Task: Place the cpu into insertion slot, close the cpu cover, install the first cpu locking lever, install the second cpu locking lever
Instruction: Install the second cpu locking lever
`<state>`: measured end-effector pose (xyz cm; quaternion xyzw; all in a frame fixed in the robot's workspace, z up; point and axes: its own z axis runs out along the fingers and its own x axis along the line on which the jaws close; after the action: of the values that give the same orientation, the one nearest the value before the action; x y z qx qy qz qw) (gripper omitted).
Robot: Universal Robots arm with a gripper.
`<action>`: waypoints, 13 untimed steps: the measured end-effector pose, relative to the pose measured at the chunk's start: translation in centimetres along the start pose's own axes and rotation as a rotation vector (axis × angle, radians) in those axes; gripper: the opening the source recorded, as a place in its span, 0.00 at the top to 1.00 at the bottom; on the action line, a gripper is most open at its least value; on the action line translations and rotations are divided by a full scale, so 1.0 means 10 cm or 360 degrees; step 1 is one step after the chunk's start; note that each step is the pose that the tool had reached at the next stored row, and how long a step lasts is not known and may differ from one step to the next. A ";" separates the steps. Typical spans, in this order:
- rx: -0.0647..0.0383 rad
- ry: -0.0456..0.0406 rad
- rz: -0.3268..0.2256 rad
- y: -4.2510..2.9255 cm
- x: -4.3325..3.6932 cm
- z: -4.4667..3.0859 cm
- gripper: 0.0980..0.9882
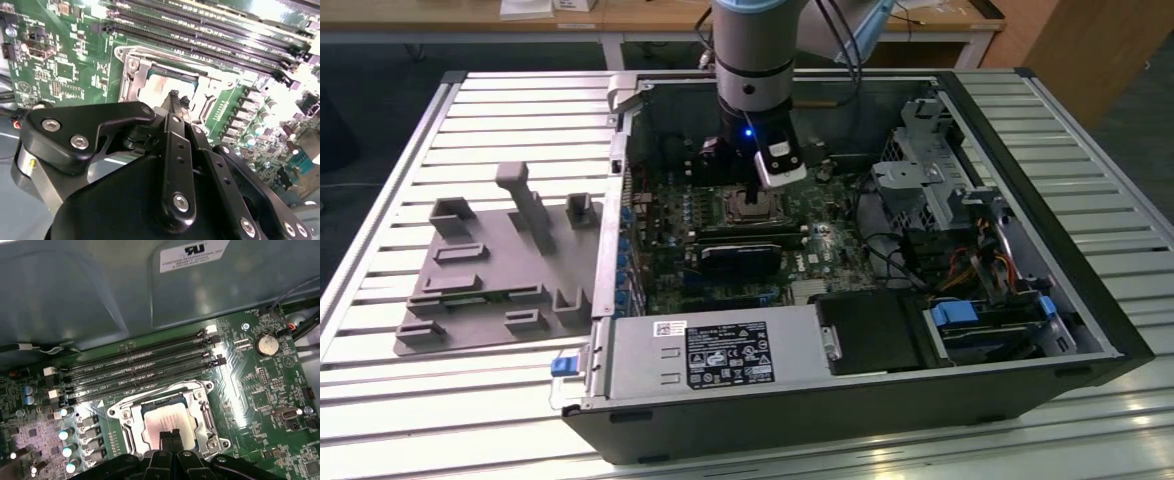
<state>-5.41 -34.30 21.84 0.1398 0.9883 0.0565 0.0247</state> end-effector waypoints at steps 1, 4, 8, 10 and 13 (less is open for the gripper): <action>0.0005 -0.0001 0.0000 0.003 0.000 -0.020 1.00; 0.0029 -0.0009 -0.0002 0.014 -0.001 -0.070 1.00; 0.0088 -0.0026 -0.0006 0.023 0.000 -0.108 1.00; 0.0101 -0.0030 -0.0007 0.024 -0.001 -0.111 1.00; 0.0102 -0.0030 -0.0007 0.025 -0.001 -0.111 1.00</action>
<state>-5.41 -34.18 22.97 0.1389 0.9896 0.0235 0.0295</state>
